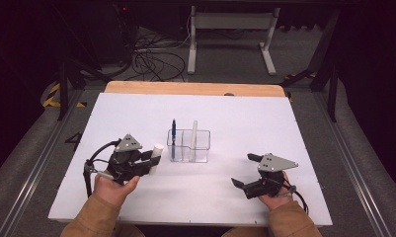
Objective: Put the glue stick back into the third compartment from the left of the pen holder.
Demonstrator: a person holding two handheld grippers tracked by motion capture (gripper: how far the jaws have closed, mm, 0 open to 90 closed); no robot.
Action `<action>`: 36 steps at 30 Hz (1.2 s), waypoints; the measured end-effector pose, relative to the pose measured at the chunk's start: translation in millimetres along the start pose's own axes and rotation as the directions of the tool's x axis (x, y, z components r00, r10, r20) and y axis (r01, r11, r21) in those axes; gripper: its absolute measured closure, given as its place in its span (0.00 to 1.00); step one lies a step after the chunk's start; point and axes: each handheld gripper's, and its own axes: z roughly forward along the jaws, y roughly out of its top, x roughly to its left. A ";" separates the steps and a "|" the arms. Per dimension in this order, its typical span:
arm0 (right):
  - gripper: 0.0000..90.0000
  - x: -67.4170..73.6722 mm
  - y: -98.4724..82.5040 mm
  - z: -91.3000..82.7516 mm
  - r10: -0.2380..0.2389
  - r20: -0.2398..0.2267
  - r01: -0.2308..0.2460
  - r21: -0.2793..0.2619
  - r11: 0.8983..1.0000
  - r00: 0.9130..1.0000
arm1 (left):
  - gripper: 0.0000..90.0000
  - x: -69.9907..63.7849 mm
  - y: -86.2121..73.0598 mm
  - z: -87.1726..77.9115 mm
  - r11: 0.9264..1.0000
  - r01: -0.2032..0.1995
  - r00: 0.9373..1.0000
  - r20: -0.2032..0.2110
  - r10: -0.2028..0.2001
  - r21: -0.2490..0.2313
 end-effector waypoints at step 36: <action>0.00 -0.8 -1.3 -0.4 0.006 -0.012 -0.006 -0.008 1.000 1.000 | 0.76 -25.3 62.2 34.2 0.992 -0.070 0.990 0.115 0.082 -0.106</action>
